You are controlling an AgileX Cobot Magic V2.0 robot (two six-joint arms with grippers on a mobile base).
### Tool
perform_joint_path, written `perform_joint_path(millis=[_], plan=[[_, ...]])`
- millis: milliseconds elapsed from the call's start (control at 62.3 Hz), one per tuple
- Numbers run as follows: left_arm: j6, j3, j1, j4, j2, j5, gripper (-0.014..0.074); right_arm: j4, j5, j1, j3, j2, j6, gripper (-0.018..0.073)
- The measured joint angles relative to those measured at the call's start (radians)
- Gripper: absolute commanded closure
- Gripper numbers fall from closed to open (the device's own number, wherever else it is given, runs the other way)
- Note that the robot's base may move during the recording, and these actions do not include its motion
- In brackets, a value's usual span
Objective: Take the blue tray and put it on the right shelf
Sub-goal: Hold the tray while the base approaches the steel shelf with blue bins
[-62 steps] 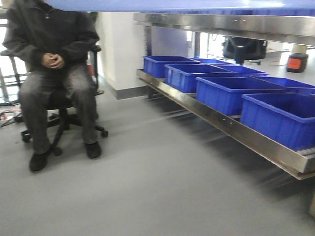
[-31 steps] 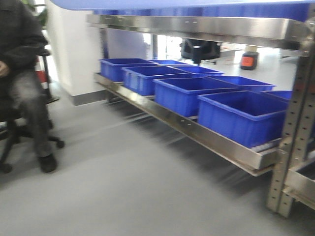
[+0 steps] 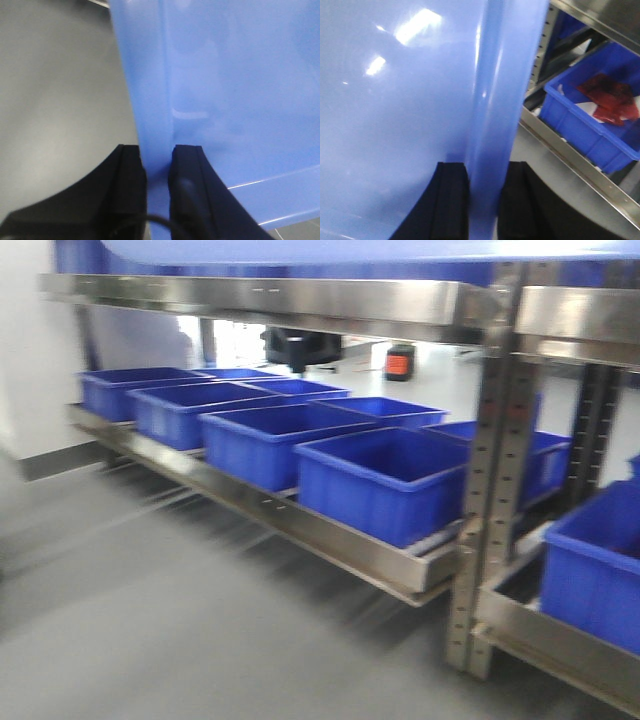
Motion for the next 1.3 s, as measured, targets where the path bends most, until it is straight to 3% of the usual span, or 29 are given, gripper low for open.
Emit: perform_joint_path(millis=[369, 690, 1044, 1301], plan=[[0.002, 0.000, -0.002, 0.010, 0.000, 0.000, 0.0645, 0.000, -0.003, 0.000, 0.000, 0.000, 0.000, 0.0501], [0.002, 0.000, -0.006, 0.083, 0.000, -0.010, 0.0645, 0.026, -0.017, 0.000, 0.000, 0.000, 0.002, 0.0501], [0.000, 0.000, -0.006, 0.089, 0.000, -0.012, 0.0645, 0.028, -0.021, 0.000, 0.000, 0.000, 0.002, 0.0501], [-0.050, 0.000, -0.006, 0.097, 0.000, 0.012, 0.0645, 0.021, -0.021, 0.039, 0.000, 0.000, 0.000, 0.0501]])
